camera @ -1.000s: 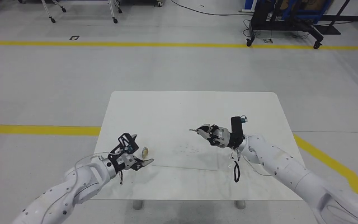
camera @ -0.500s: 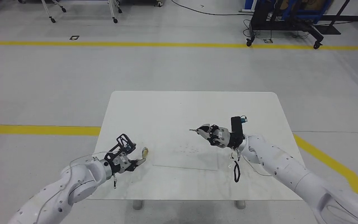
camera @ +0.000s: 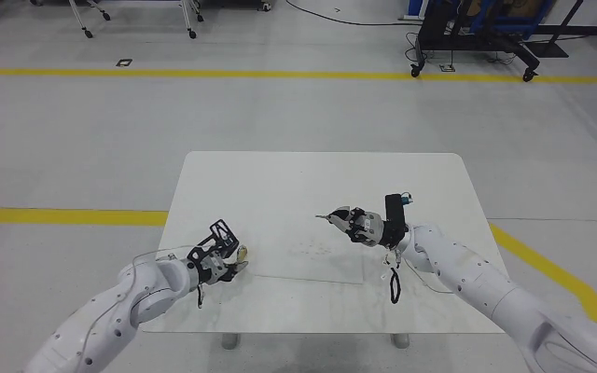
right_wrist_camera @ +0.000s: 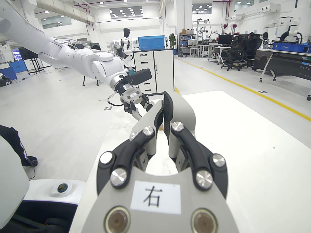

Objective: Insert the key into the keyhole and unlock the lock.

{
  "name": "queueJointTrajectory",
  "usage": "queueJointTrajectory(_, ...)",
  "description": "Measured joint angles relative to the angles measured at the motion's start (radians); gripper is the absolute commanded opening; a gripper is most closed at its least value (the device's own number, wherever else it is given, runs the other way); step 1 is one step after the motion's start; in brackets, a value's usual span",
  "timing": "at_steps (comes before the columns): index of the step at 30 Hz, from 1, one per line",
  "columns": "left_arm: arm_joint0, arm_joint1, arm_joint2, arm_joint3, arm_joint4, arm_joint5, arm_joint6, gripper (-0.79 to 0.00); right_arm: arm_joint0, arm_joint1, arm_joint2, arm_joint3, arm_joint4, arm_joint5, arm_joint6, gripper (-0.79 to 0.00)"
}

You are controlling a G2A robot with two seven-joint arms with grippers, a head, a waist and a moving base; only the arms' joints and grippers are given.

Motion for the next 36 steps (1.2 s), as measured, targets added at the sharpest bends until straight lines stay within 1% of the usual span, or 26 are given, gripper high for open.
queueJointTrajectory(2,-0.011,-0.009,0.007,0.013,0.001,0.007,-0.006,-0.48,0.0,0.0,0.0,0.0,0.0,0.0,0.0,-0.785)
queueJointTrajectory(5,-0.024,-0.021,0.017,0.033,0.002,0.013,-0.01,-0.545,0.0,0.0,0.0,0.0,0.0,0.0,0.0,-0.785)
queueJointTrajectory(6,-0.028,-0.025,0.021,0.038,0.002,0.011,-0.013,-0.6,0.0,0.0,0.0,0.0,0.0,0.0,0.0,-0.785)
queueJointTrajectory(7,-0.034,-0.029,0.025,0.046,0.003,0.009,-0.015,-0.674,0.0,0.0,0.0,0.0,0.0,0.0,0.0,-0.785)
queueJointTrajectory(8,-0.038,-0.033,0.028,0.051,0.003,0.007,-0.017,-0.717,0.0,0.0,0.0,0.0,0.0,0.0,0.0,-0.785)
queueJointTrajectory(9,-0.042,-0.036,0.03,0.055,0.003,0.005,-0.017,-0.785,0.0,0.0,0.0,0.0,0.0,0.0,0.0,-0.785)
queueJointTrajectory(18,-0.062,-0.061,0.04,0.087,0.012,0.005,-0.024,-0.785,0.0,0.0,0.0,0.0,0.0,0.0,0.0,-0.785)
queueJointTrajectory(24,-0.063,-0.074,0.036,0.101,0.023,0.014,-0.005,-0.785,0.0,0.0,0.0,0.0,0.0,0.0,0.0,-0.785)
queueJointTrajectory(30,-0.063,-0.088,0.026,0.123,0.009,0.01,0.068,-0.785,0.0,0.0,0.0,0.0,0.0,0.0,0.0,-0.785)
queueJointTrajectory(33,-0.061,-0.094,0.013,0.137,-0.014,0.004,0.125,-0.785,0.0,0.0,0.0,0.0,0.0,0.0,0.0,-0.785)
queueJointTrajectory(36,-0.053,-0.101,-0.006,0.159,-0.055,-0.014,0.213,-0.785,0.0,0.0,0.0,0.0,0.0,0.0,0.0,-0.785)
